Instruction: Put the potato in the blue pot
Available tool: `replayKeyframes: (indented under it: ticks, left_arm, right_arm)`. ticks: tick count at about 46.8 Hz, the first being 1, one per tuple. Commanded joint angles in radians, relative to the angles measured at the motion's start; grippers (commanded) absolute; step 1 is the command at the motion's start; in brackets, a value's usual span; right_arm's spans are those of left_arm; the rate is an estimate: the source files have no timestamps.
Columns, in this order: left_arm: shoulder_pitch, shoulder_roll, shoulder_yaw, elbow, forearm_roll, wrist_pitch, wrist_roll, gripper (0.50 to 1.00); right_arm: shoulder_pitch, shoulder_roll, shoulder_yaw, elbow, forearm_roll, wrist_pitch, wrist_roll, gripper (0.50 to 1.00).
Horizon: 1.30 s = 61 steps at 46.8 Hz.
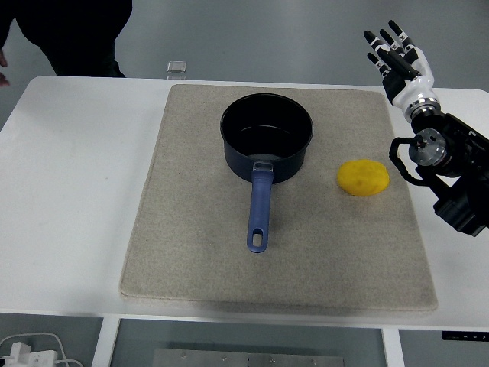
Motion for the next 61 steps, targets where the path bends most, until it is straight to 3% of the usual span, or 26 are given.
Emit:
replayKeyframes:
  ticks: [1,31,39,47,54,61]
  left_arm:
    - [-0.005,0.000,-0.001,0.003,-0.002,-0.002,0.000,0.996]
    - [-0.012,0.000,-0.001,0.004,-0.002,-0.003,0.000,0.996]
    - [-0.012,0.000,-0.001,0.004,0.000,-0.003,0.000,0.996]
    - [-0.012,0.000,-0.001,0.007,-0.002,-0.002,0.000,0.996]
    - [-0.012,0.000,-0.001,0.006,0.000,-0.002,0.000,0.996]
    - [-0.012,0.000,0.001,0.000,-0.002,-0.002,0.000,0.996]
  right_arm:
    - [-0.003,-0.001,0.000,0.000,0.000,0.000,0.000,0.926]
    - [-0.006,-0.001,-0.003,0.003,-0.001,0.003,-0.002,0.926]
    - [-0.004,-0.024,-0.081,0.015,-0.050,0.044,0.000,0.926]
    - [-0.050,-0.197,-0.149,0.103,-0.106,0.211,0.002,0.926]
    - [-0.087,-0.372,-0.209,0.248,-0.193,0.305,0.011,0.926]
    - [-0.127,-0.481,-0.213,0.356,-0.290,0.391,0.044,0.926]
